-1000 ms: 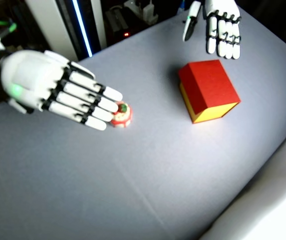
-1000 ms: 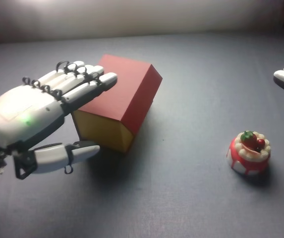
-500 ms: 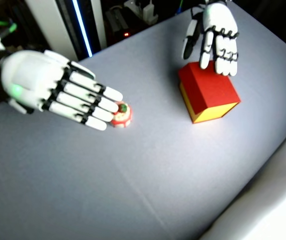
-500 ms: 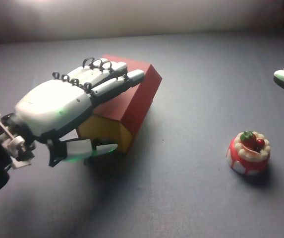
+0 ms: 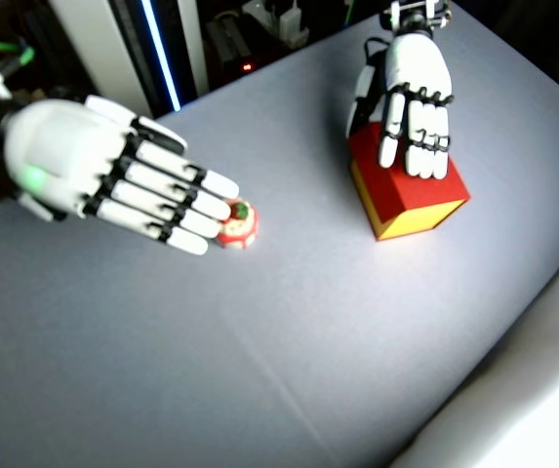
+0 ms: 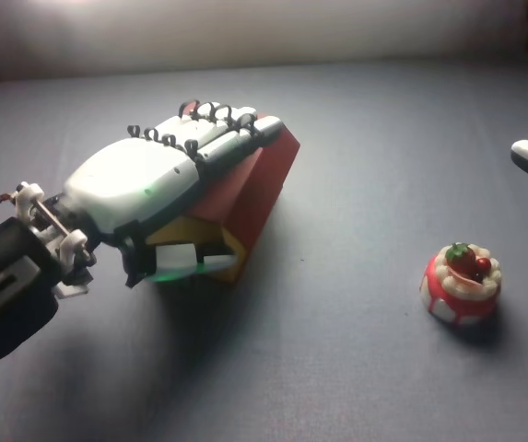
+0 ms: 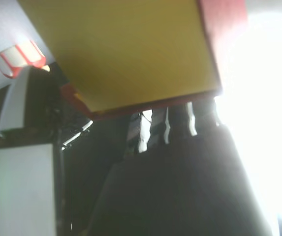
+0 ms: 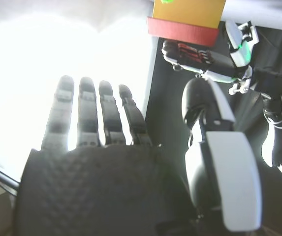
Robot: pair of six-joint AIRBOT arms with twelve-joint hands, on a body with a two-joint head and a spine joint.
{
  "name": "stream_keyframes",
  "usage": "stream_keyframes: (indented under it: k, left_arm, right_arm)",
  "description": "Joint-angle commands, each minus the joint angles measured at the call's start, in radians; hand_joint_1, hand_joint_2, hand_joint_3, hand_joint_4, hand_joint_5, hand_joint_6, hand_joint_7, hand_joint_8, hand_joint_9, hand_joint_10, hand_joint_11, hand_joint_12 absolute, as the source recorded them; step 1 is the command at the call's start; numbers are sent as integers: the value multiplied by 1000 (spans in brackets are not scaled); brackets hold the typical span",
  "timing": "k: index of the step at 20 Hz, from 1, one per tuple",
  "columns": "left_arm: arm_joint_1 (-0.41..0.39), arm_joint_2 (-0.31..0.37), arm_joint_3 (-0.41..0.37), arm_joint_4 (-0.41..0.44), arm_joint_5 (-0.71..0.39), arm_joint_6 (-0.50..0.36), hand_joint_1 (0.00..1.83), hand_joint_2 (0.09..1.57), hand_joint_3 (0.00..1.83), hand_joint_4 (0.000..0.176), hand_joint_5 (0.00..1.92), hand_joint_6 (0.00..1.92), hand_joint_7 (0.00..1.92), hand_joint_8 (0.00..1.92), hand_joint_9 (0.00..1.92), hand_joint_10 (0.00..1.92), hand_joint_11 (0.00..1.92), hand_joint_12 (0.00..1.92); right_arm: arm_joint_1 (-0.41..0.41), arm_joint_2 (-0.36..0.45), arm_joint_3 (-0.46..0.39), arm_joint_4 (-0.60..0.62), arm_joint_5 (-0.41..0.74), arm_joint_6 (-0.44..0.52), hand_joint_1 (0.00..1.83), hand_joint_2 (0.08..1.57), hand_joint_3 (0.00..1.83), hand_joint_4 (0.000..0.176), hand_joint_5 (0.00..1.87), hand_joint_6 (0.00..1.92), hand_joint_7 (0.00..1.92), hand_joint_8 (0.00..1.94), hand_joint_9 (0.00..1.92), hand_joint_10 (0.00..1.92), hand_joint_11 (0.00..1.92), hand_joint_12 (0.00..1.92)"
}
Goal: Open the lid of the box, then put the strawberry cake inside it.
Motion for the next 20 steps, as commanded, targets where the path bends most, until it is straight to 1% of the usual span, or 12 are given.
stream_keyframes:
  k: [1,2,3,5,7,8,11,13,14,16,19,20]
  left_arm:
    - [-14,-5,7,-3,-101,-3,999,1114,0,112,0,0,0,0,0,0,0,0]
    - [-21,-12,14,-4,-93,-3,994,1121,0,95,0,0,0,0,0,0,0,0]
    - [-27,-16,18,-4,-90,-3,994,1121,0,95,0,0,0,0,0,0,0,0]
    - [-40,-23,25,-10,-88,1,971,1146,7,112,0,0,0,0,0,0,0,0]
    - [-50,-25,28,-15,-97,4,917,1167,16,116,0,0,0,0,0,0,0,0]
    - [-53,-23,28,-21,-105,5,864,1161,11,134,0,0,0,0,0,0,0,0]
    - [-55,-8,25,-44,-152,6,830,1177,14,124,0,0,0,0,0,0,0,0]
    - [-56,0,22,-51,-173,6,814,1197,20,133,0,0,0,0,0,0,0,0]
    - [-56,3,21,-56,-185,6,800,1207,22,145,0,0,0,0,0,0,0,0]
    - [-56,10,18,-68,-215,6,742,1213,18,132,0,0,0,0,0,0,0,0]
    - [-56,22,10,-82,-262,6,648,1256,29,163,0,0,0,0,0,0,0,0]
    - [-56,25,8,-85,-276,6,572,1257,25,150,0,0,0,0,0,0,0,0]
  right_arm:
    - [4,0,4,2,127,6,291,1314,4,0,0,0,0,0,0,0,0,0]
    - [3,-1,4,2,127,6,298,1317,4,0,0,0,0,0,0,0,0,0]
    - [3,-1,5,2,127,6,298,1317,4,0,0,0,0,0,0,0,0,0]
    - [1,-1,5,3,127,8,344,1324,5,0,0,0,0,0,0,0,0,0]
    - [0,-1,5,4,128,8,360,1324,4,0,0,0,0,0,0,0,0,0]
    - [-1,-1,5,4,128,9,380,1324,3,0,0,0,0,0,0,0,0,0]
    - [-3,-1,5,6,128,9,454,1319,0,0,0,0,0,0,0,0,0,0]
    - [-4,-1,5,7,128,10,489,1313,0,0,0,0,0,0,0,0,0,0]
    - [-6,-1,5,8,128,10,491,1312,0,0,0,0,0,0,0,0,0,0]
    - [-10,-1,5,12,129,11,472,1324,2,0,0,0,0,0,0,0,0,0]
    - [-14,-1,5,15,130,15,533,1311,0,0,0,0,0,0,0,0,0,0]
    - [-15,-1,5,16,131,15,535,1311,0,0,0,0,0,0,0,0,0,0]
